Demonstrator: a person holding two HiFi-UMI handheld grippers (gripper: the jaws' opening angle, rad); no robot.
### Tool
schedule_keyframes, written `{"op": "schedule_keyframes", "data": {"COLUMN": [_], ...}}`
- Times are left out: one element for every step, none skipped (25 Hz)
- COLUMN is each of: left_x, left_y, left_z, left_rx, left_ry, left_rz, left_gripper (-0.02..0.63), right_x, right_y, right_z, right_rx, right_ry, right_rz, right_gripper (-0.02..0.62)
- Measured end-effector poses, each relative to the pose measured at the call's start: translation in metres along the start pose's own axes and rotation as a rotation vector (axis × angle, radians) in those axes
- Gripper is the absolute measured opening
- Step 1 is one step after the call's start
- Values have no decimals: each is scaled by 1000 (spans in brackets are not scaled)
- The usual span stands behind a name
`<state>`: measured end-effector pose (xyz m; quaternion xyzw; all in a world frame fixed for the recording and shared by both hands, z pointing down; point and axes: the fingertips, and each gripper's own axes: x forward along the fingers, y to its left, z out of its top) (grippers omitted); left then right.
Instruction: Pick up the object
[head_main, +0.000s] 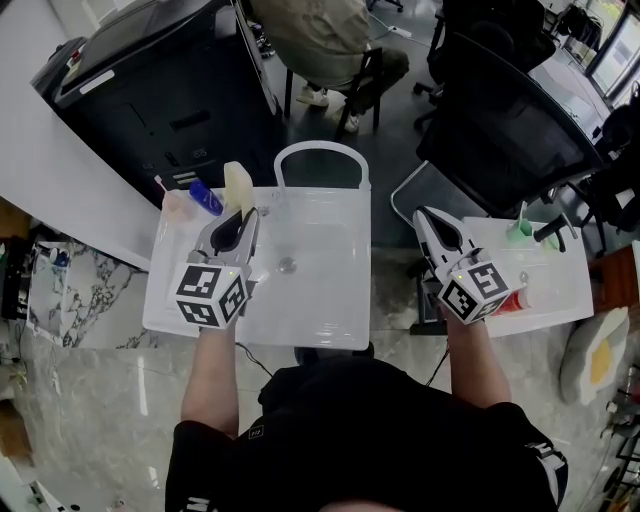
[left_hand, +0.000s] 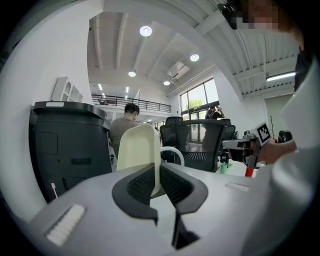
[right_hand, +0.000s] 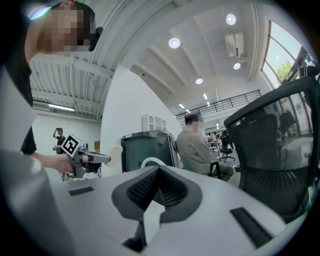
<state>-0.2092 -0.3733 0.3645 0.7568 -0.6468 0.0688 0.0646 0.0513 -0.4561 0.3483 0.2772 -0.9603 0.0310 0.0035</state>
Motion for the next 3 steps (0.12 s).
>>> {"op": "schedule_keyframes", "data": {"left_x": [0,-1,-1], "left_y": [0,1,1], "left_z": [0,-1,-1], "left_rx": [0,-1,-1], "left_ry": [1,1,1], "left_rz": [0,0,-1], "left_gripper": [40,40,40], "right_x": [1,1,2], "right_y": [1,1,2], "right_z": [0,0,0], "right_rx": [-1,-3,-4], "right_ry": [0,-1,-1], "right_rz": [2,3,4], "right_gripper": [12,12,12]}}
